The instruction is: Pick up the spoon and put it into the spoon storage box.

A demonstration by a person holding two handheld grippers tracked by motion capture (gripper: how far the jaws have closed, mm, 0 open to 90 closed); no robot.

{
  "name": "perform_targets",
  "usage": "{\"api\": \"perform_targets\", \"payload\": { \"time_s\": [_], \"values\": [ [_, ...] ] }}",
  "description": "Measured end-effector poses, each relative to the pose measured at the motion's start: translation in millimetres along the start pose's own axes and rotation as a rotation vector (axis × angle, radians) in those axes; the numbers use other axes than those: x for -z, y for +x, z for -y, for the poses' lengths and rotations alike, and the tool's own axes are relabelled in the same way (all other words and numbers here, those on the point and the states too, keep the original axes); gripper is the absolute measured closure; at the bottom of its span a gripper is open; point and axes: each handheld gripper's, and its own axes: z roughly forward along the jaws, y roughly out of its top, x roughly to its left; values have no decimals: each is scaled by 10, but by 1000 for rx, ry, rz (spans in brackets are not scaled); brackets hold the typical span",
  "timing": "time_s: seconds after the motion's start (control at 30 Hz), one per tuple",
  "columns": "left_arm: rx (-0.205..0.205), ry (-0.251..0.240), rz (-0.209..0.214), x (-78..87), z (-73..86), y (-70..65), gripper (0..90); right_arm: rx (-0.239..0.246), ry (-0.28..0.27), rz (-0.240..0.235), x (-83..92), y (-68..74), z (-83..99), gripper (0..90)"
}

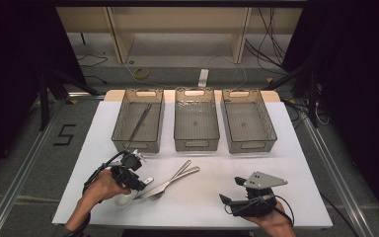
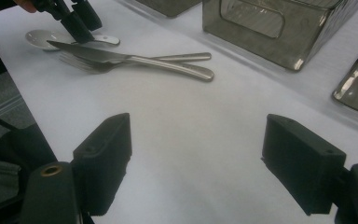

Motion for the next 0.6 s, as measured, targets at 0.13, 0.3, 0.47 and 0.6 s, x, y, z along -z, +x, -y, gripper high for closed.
{"api": "perform_targets", "payload": {
  "time_s": [0.13, 0.3, 0.47, 0.6],
  "values": [
    [-13, 17, 9, -48, -3, -34, 620, 3, 5, -2, -5, 4, -2, 249],
    [-37, 32, -28, -69, -20, -72, 721, -1, 3, -4, -8, 6, -2, 249],
    [-29, 25, -16, -66, -10, -47, 746, -1, 5, -4, -12, 7, -2, 249],
    [-28, 24, -16, -63, -7, -45, 751, 1, 8, -2, -16, 9, -2, 250]
  ]
}}
